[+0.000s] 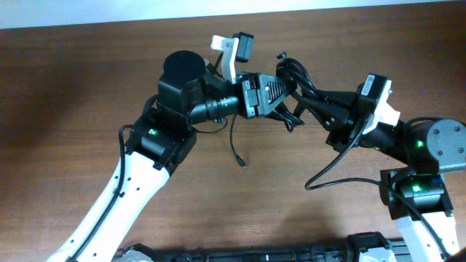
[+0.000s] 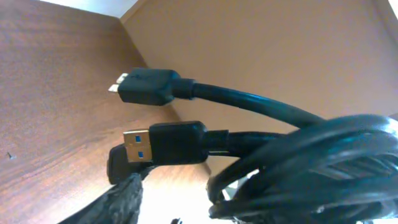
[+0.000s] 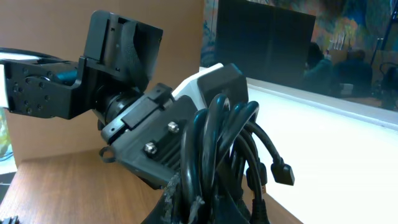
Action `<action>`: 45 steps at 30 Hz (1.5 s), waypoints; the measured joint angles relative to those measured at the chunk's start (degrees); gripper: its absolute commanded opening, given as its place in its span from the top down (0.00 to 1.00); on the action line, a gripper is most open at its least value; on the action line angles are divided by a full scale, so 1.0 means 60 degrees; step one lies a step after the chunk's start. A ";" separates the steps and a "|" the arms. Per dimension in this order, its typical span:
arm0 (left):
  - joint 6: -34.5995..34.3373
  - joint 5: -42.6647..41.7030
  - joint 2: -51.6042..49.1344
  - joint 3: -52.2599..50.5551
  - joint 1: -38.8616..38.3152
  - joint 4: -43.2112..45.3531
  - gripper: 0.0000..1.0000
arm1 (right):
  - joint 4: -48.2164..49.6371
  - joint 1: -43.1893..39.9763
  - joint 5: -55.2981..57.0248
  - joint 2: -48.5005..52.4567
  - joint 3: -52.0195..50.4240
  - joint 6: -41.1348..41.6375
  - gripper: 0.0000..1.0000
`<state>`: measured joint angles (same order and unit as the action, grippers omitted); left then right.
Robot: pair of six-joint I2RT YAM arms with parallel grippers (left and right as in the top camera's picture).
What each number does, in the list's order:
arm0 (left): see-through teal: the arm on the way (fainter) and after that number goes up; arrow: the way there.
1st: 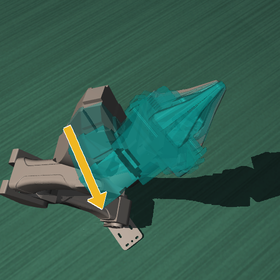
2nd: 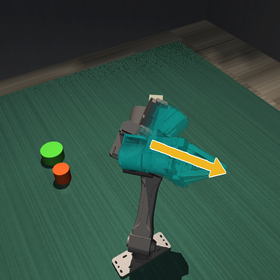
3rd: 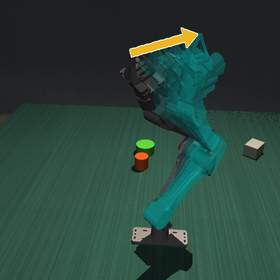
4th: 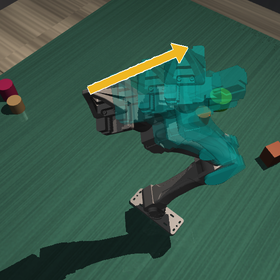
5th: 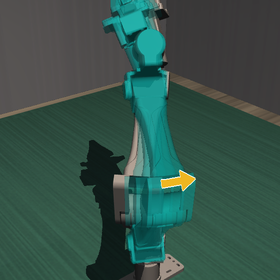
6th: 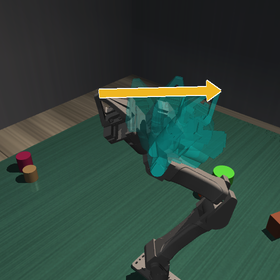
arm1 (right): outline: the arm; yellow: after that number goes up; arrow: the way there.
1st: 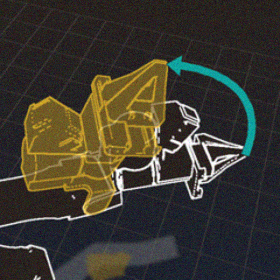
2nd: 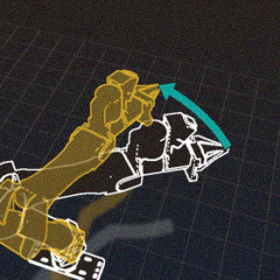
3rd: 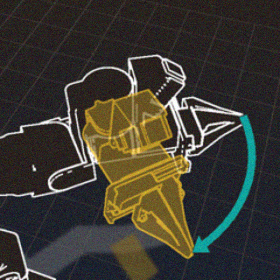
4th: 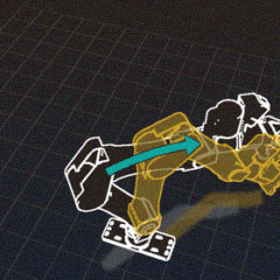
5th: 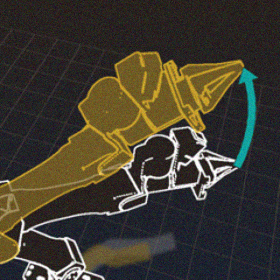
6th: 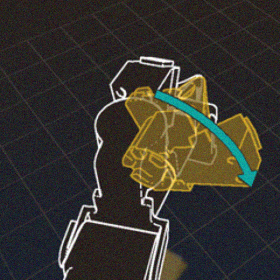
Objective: Untangle cables
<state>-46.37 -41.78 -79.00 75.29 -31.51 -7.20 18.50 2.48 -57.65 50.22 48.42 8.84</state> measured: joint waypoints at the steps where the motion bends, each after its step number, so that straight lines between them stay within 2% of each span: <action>1: -0.0113 -0.0004 -0.0022 0.0000 -0.0011 0.0022 0.48 | -0.0004 0.0000 0.0000 0.0000 0.0004 -0.0007 0.96; 6: -0.0463 0.0087 -0.0044 0.0000 -0.0433 0.0397 0.51 | -0.0011 0.0000 -0.0004 0.0000 0.0004 0.0000 0.96; 8: -0.0477 0.0146 -0.0044 0.0000 -0.0572 0.0397 0.58 | -0.0022 0.0000 -0.0007 0.0000 0.0004 -0.0007 0.96; 9: -0.0488 0.0146 -0.0044 0.0000 -0.0572 0.0397 0.67 | -0.0022 0.0000 -0.0040 0.0000 0.0000 0.0000 0.96; 10: -0.0532 0.0157 -0.0044 0.0000 -0.0568 0.0397 0.86 | -0.0025 0.0000 -0.0076 0.0000 0.0000 -0.0007 0.96; 11: -0.0576 0.0208 -0.0044 0.0000 -0.0572 0.0397 0.98 | -0.0025 0.0000 -0.0109 0.0000 0.0000 0.0000 0.96; 18: -0.0674 0.0514 -0.0051 0.0007 -0.0572 0.0386 1.00 | -0.0357 -0.0007 -0.0142 0.0033 0.0004 -0.0025 0.96; 19: -0.0674 0.0568 -0.0055 0.0007 -0.0572 0.0350 1.00 | -0.0557 -0.0007 -0.0131 0.0033 0.0015 -0.0044 0.88; 21: -0.0670 0.0703 -0.0087 0.0007 -0.0590 0.0288 1.00 | -0.0838 -0.0011 -0.0117 0.0033 0.0026 -0.0036 0.48; 22: -0.0670 0.0754 -0.0106 0.0007 -0.0597 0.0280 1.00 | -0.1020 -0.0011 -0.0146 0.0033 0.0029 -0.0055 0.32; 23: -0.0674 0.0976 -0.0120 0.0007 -0.0597 0.0157 1.00 | -0.1169 -0.0011 -0.0146 0.0033 0.0029 -0.0025 0.21; 27: -0.0670 0.2025 -0.0131 0.0007 -0.0597 -0.1013 1.00 | -0.2736 -0.0015 0.1035 0.0011 0.0087 -0.0018 0.11; 29: -0.0674 0.2838 -0.0138 0.0007 -0.0597 -0.1617 1.00 | -0.3016 -0.0018 0.1555 0.0015 0.0087 0.0004 0.12; 30: -0.0674 0.3534 -0.0138 0.0007 -0.0597 -0.2102 1.00 | -0.3217 -0.0015 0.1916 0.0015 0.0091 -0.0007 0.18; 32: -0.0670 0.4914 -0.0138 0.0007 -0.0597 -0.2816 1.00 | -0.3559 -0.0018 0.2565 0.0018 0.0087 -0.0011 0.20; 36: -0.0667 0.6218 -0.0138 0.0007 -0.0597 -0.3202 1.00 | -0.3891 -0.0018 0.3034 0.0018 0.0091 -0.0047 0.21; 38: -0.0667 0.6441 -0.0138 0.0007 -0.0597 -0.3195 1.00 | -0.4022 -0.0015 0.2830 0.0080 0.0091 -0.0229 0.23; 39: -0.0667 0.6510 -0.0138 0.0007 -0.0608 -0.3195 1.00 | -0.4025 -0.0015 0.2459 0.0168 0.0091 -0.0532 0.27; 40: -0.0667 0.6539 -0.0138 0.0007 -0.0652 -0.3158 1.00 | -0.4022 -0.0015 0.2135 0.0251 0.0091 -0.0783 0.42; 41: -0.0667 0.6546 -0.0138 0.0007 -0.0758 -0.3078 1.00 | -0.4022 -0.0018 0.1810 0.0357 0.0091 -0.1086 0.49; 45: -0.0667 0.6543 -0.0138 0.0007 -0.1439 -0.2830 1.00 | -0.4040 -0.0015 0.0798 0.1005 0.0091 -0.1872 0.54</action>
<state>-50.37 -2.52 -79.83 75.33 -40.14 -24.18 -5.74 2.39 -52.86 56.25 48.97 -2.39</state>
